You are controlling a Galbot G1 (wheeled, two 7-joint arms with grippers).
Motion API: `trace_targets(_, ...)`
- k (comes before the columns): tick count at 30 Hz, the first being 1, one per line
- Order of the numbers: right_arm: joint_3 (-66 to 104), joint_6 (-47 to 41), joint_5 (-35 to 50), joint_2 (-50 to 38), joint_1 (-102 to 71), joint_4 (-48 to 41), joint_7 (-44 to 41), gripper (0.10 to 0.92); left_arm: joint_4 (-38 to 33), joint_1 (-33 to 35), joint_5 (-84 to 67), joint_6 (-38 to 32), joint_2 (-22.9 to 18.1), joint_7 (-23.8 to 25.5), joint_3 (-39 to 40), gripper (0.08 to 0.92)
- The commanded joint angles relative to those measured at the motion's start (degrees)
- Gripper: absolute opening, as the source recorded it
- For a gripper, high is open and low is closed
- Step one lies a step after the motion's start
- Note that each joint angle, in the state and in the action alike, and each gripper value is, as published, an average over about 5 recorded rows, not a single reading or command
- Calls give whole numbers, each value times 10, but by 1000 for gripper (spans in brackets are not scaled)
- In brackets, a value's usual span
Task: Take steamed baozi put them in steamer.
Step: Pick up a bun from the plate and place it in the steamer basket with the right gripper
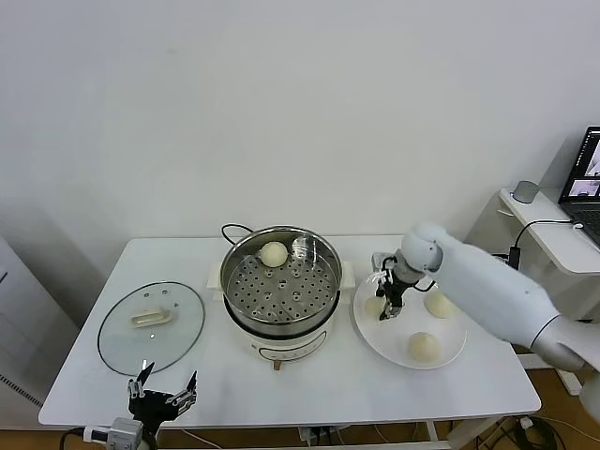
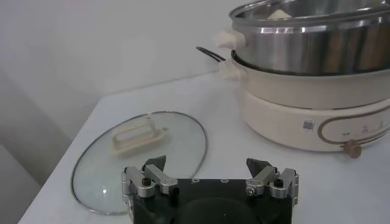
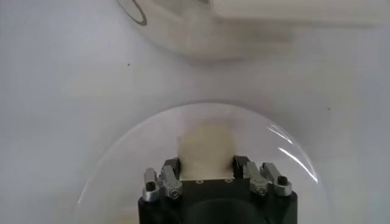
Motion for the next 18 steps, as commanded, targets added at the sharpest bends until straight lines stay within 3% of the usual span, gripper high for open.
trace_targets(1,-169,-44,147,-32,250,45,-25,526,-13,-1,5,2,-2,-1,5,823)
trace_targets(10,-284,-85,263,75,404,4,-43,526,-17,-5,6,1,-1,-2,2,823)
trace_targets(18,-288,-128,317,221,399,-31,-36,526,-23,-6,-5,1,-3,-3,-1,823)
